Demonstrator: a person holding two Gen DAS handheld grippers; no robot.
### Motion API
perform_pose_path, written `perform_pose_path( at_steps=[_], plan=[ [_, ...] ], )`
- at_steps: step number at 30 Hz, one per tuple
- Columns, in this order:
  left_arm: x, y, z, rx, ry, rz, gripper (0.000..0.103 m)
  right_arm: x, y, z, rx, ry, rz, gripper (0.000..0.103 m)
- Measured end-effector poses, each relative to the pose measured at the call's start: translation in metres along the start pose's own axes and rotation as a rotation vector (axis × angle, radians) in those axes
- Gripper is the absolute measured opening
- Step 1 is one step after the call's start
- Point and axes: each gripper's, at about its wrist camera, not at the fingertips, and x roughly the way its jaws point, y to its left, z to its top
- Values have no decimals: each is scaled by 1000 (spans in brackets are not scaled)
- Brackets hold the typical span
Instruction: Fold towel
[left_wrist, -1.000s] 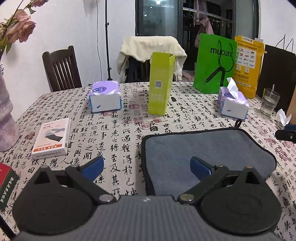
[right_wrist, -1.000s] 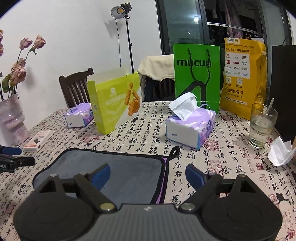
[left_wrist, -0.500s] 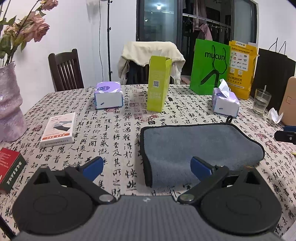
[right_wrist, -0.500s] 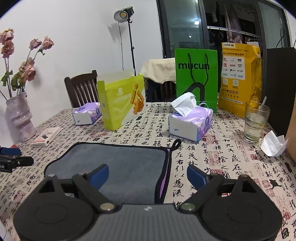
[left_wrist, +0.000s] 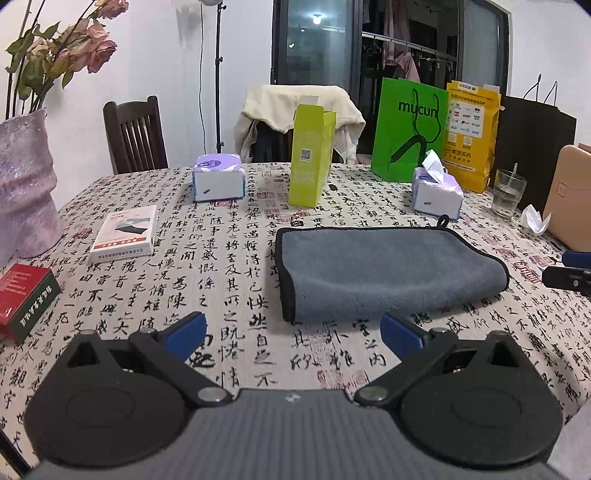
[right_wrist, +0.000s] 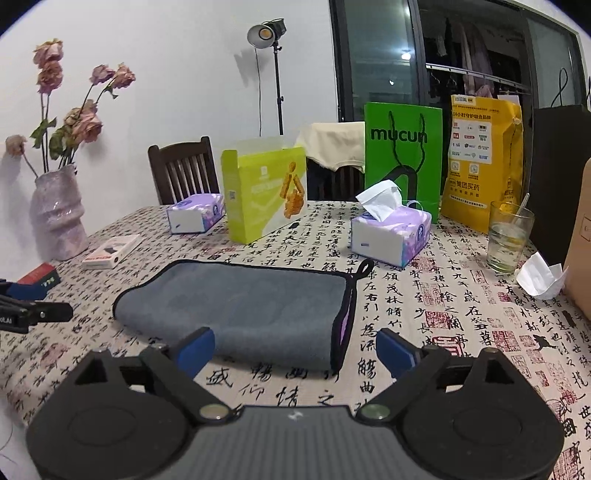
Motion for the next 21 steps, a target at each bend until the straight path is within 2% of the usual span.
perform_pose_path(
  at_steps=[21],
  plan=[
    [-57,-3,-47,0,-50,-10,103,-53,32,-39,-54,-31,16,96]
  ],
)
